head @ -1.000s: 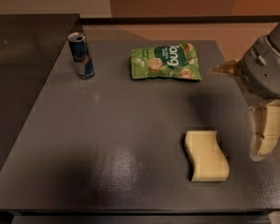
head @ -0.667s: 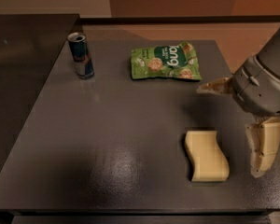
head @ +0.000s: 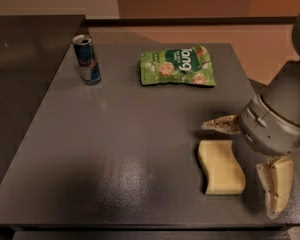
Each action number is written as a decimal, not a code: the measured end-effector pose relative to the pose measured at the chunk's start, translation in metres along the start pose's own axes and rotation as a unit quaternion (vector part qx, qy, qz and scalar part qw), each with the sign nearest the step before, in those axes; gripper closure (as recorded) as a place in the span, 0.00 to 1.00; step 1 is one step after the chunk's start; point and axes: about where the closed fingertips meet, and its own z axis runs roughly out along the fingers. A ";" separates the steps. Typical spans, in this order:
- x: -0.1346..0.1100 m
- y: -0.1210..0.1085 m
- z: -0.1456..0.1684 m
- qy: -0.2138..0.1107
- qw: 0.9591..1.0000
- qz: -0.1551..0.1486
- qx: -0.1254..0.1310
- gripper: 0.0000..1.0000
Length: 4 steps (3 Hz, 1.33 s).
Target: Pick sponge
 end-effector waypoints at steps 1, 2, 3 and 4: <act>-0.001 0.002 0.012 0.003 1.000 0.004 0.005 0.17; -0.003 0.001 0.018 0.009 1.000 0.007 0.009 0.41; -0.008 -0.001 0.015 0.014 1.000 0.008 0.012 0.63; -0.016 -0.009 -0.003 0.020 0.999 0.016 0.020 0.88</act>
Offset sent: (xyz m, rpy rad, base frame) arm -0.0050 0.0099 -0.0250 -0.0205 -0.0168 -0.0278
